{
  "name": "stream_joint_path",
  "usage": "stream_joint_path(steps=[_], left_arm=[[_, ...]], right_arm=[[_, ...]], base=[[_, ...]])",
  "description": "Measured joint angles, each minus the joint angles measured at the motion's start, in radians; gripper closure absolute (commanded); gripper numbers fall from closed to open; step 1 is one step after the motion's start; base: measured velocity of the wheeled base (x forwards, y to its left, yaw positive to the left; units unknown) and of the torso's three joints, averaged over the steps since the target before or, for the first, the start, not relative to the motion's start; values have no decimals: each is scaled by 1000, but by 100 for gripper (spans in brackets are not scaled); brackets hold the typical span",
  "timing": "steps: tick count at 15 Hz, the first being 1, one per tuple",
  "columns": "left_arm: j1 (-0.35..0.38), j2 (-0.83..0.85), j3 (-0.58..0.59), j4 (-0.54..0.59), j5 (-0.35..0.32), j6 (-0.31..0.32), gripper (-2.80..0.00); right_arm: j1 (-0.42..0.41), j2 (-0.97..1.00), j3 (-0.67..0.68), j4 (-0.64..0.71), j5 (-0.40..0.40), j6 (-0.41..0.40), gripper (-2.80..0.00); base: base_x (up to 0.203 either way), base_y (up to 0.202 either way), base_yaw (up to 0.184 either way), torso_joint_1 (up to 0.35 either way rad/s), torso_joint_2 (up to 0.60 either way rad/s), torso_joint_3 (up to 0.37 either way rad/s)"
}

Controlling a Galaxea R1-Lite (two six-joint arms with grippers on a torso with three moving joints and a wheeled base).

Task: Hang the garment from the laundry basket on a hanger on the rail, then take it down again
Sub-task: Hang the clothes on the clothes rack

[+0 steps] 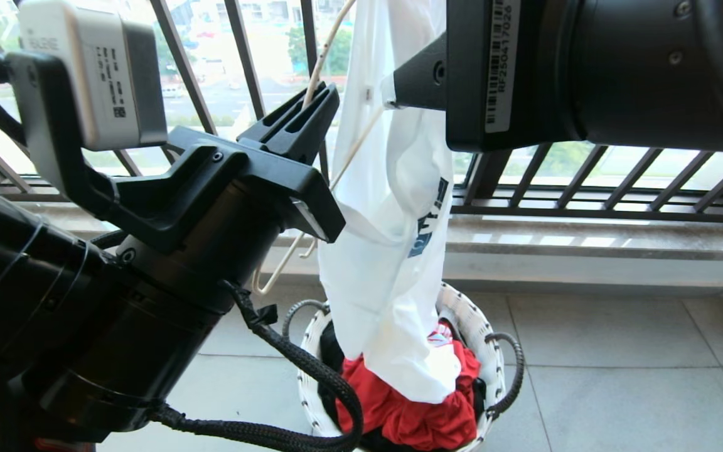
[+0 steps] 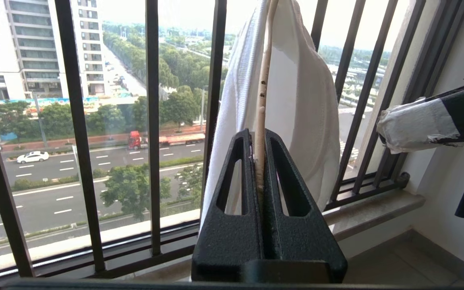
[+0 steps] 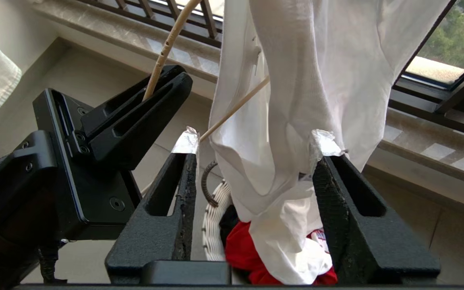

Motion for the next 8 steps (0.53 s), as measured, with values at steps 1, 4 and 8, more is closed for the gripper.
stream_joint_path(steps=[1,4,8], left_arm=[[0,-5,0,0,0,1,0],[0,-20,-2,0,-2,4,0],[0,-44,0,-1,-6,0,0]], right_arm=[[1,-7,7,3,0,-1,-280],[2,-60,63,6,-1,-11,-280],[1,-169,122,113,-2,-16,0]], base=[[0,0,0,0,0,0],[0,0,0,0,0,0],[0,0,0,0,0,0]])
